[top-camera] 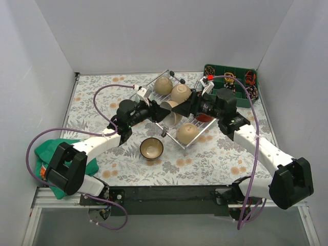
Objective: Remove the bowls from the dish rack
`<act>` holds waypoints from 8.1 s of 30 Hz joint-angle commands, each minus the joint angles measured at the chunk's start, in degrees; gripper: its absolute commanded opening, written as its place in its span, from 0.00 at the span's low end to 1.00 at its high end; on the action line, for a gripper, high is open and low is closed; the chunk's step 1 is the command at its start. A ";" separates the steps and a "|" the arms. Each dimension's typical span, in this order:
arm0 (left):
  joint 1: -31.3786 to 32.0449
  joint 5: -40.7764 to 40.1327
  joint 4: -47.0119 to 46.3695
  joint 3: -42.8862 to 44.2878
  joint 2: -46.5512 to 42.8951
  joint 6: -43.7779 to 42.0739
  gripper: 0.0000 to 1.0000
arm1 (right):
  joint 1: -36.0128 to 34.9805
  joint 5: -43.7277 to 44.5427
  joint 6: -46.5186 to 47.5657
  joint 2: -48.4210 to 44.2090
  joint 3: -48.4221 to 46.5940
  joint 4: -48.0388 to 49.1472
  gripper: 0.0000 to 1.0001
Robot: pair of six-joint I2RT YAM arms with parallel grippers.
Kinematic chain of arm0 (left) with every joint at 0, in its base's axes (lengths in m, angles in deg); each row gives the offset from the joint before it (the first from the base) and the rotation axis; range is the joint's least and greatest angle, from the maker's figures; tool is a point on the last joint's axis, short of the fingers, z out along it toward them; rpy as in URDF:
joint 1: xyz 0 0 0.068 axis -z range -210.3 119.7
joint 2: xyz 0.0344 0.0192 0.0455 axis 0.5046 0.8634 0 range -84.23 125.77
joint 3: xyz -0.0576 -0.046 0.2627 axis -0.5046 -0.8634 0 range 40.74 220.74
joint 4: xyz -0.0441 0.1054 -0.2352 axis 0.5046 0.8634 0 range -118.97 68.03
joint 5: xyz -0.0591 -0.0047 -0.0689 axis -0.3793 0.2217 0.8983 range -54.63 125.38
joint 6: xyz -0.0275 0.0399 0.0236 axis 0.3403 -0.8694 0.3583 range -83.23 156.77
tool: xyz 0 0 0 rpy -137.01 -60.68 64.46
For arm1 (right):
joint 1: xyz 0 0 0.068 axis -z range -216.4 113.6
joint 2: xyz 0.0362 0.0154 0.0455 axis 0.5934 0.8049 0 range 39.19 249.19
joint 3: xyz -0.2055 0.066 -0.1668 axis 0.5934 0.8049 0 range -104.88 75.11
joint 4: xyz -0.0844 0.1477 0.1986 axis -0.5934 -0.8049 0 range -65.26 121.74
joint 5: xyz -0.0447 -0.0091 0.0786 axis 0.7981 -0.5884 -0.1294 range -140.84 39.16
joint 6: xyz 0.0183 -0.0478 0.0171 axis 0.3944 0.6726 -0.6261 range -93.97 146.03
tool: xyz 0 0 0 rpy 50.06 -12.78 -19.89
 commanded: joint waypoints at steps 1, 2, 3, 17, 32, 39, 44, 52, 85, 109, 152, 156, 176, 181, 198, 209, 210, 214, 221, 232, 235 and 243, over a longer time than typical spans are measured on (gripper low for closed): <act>0.48 -0.28 -2.46 -0.03 -1.60 1.64 0.28 | 0.15 -2.71 -2.23 -3.48 0.25 9.65 0.08; 0.48 -0.45 -2.46 -0.21 -1.86 1.81 0.21 | 0.15 -2.71 -2.23 -3.57 0.52 9.65 0.08; 0.48 -0.80 -2.28 -0.56 -2.39 1.90 0.16 | 0.24 -2.80 -2.14 -3.74 0.69 9.74 0.09; 0.48 -13.97 13.87 -0.92 -11.62 2.43 0.00 | 0.24 -4.11 0.93 -7.70 6.84 9.22 0.81; -9.07 -32.10 57.03 6.46 -16.29 12.18 0.00 | 0.24 8.53 20.08 -16.31 8.78 -10.11 0.98; -18.05 -27.90 61.97 7.96 -9.62 12.72 0.00 | -0.20 15.82 25.10 -18.68 9.22 -15.04 0.98; -20.78 -24.10 61.70 9.01 -2.41 11.84 0.00 | -0.73 17.77 26.59 -19.47 9.84 -15.74 0.98; -21.93 -17.78 59.94 11.47 5.68 10.26 0.00 | -0.82 17.68 27.39 -19.30 9.92 -16.18 0.98; -22.02 -33.23 42.64 8.22 -20.85 -2.75 0.98 | -4.33 37.27 50.13 9.52 -14.06 -24.89 0.99; -21.31 -42.64 32.00 1.72 -23.49 -10.66 0.98 | -11.45 55.38 75.46 45.72 -40.34 -19.71 0.99; -20.61 -41.94 31.20 0.75 -24.19 -11.46 0.98 | -14.18 71.29 79.77 56.03 -43.51 -17.94 0.57; -20.52 -41.33 30.85 0.40 -24.10 -11.63 0.98 | -14.79 72.00 78.81 52.52 -43.25 -18.12 0.43; -20.52 -34.56 30.77 -0.21 -23.31 -11.63 0.98 | -15.50 59.00 59.65 39.51 -44.04 -31.48 0.10; -20.52 -29.56 30.76 0.48 -21.73 -11.37 0.98 | -14.79 52.49 52.81 36.52 -43.52 -33.06 0.08; -20.52 -11.99 27.34 0.49 -18.57 -6.11 0.98 | -6.88 25.45 33.73 18.77 -28.85 -23.05 0.02; -12.10 -9.50 24.44 3.03 -13.56 1.20 0.98 | -3.46 12.76 22.74 5.58 -15.66 -9.00 0.03; -10.78 -10.03 24.18 3.30 -12.69 1.11 0.98 | -3.28 11.19 21.86 4.96 -14.78 -8.02 0.02; -5.51 -11.09 21.37 3.74 -11.10 2.16 0.98 | -2.14 7.23 17.29 1.28 -10.65 -3.71 0.02; -2.77 -11.27 12.24 1.19 -8.99 8.14 0.94 | -1.61 3.01 11.40 -3.39 -4.59 2.35 0.02; 0.39 -7.67 2.73 -3.37 -5.47 13.24 0.76 | -1.08 -2.09 0.68 -7.34 4.55 13.51 0.02; 1.09 -6.96 0.80 -4.17 -5.38 14.03 0.64 | -1.08 -3.15 -1.17 -7.70 6.40 16.59 0.02; 1.80 -7.92 1.76 -5.66 -7.66 14.91 0.00 | -1.08 -3.41 -3.29 -9.02 9.92 18.88 0.16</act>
